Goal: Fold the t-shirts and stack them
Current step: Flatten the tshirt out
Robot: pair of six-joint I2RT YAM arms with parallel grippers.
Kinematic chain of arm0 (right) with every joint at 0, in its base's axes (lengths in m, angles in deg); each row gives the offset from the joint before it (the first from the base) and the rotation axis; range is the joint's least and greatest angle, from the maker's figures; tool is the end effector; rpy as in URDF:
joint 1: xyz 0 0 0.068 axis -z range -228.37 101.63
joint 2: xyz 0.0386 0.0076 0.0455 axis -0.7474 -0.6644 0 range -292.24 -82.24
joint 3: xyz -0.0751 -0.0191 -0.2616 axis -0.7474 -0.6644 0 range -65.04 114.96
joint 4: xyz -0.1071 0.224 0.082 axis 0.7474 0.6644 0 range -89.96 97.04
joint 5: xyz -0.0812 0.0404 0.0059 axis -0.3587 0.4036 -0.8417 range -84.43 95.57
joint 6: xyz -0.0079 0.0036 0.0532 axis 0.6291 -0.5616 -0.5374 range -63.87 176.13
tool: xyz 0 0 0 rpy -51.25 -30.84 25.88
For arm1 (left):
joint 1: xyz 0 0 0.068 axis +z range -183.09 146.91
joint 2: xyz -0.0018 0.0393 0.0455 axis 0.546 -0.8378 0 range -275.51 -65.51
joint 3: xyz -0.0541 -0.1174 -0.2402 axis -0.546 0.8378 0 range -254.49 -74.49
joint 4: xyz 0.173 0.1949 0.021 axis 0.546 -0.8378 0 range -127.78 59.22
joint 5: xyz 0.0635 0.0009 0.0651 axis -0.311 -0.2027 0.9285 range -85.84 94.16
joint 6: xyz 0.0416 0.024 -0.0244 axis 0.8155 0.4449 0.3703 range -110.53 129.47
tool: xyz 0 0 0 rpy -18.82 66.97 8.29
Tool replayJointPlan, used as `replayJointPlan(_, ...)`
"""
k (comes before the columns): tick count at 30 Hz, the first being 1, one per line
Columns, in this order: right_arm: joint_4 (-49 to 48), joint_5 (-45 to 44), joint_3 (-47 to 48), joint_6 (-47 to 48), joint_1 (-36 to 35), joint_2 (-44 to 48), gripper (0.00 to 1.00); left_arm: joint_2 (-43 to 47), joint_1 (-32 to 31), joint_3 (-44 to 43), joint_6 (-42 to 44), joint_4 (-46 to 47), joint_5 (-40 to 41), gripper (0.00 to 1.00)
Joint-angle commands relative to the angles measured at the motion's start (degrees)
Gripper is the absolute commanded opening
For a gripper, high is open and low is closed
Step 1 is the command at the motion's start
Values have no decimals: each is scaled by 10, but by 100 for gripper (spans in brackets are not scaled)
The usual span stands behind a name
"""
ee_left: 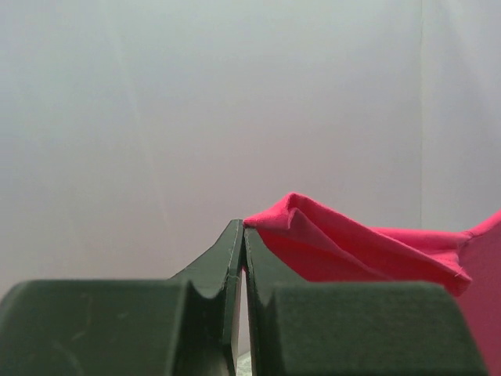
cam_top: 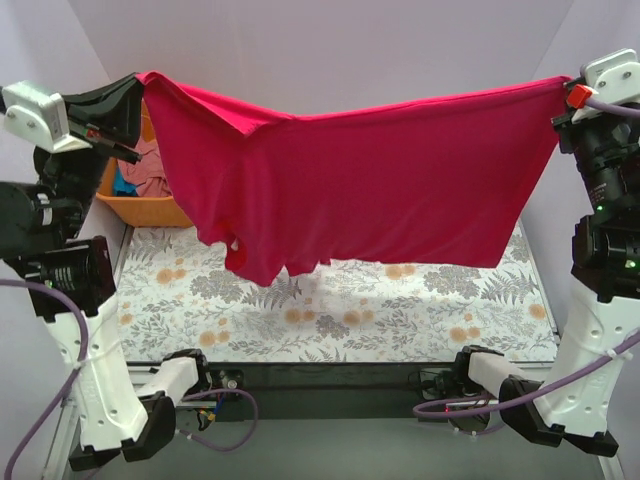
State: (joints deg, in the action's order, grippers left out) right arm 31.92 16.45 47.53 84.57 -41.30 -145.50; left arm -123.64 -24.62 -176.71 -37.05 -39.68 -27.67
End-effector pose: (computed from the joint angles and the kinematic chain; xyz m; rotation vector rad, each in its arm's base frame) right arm 0.1193 -0.0081 0.6068 -0.3982 1.2198 -0.4131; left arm 0.1017 -0.0038 0.6113 0.0251 1.0971 -0.8638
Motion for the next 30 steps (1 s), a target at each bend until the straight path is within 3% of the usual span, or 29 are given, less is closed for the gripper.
replayJointPlan(1, -54, -23, -26, -3, 5, -40, 1, -74, 4, 3, 7, -13, 45, 0)
replayJointPlan(8, -100, 20, -35, -28, 1, -137, 1, -252, 4, -68, -62, 56, 10, 0)
replayJointPlan(10, -118, 13, -20, -33, -6, -183, 1, -320, 4, -99, -81, 123, 0, 0)
replayJointPlan(15, -146, -22, 162, -75, -13, -320, 1, -493, 4, -296, -155, 197, 17, 0)
replayJointPlan(18, -187, -61, 237, -100, -14, -358, 1, -517, -7, -331, -133, 276, 39, 0)
replayJointPlan(20, -227, -73, 226, -107, -14, -346, 1, -519, -7, -348, -126, 299, 46, 0)
replayJointPlan(22, -299, -75, 153, -107, -14, -307, 1, -517, -5, -359, -113, 301, 57, 0)
replayJointPlan(25, -365, -51, 32, -93, -14, -256, 1, -488, 4, -297, -110, 321, 8, 0)
replayJointPlan(27, -368, -17, -15, -74, -14, -237, 1, -446, 3, -178, -103, 361, -18, 0)
replayJointPlan(29, -383, 17, -117, -53, -14, -222, 1, -427, 3, -104, -71, 366, -58, 0)
replayJointPlan(30, -387, 49, -160, -28, -14, -207, 1, -416, 3, -25, -57, 379, -66, 0)
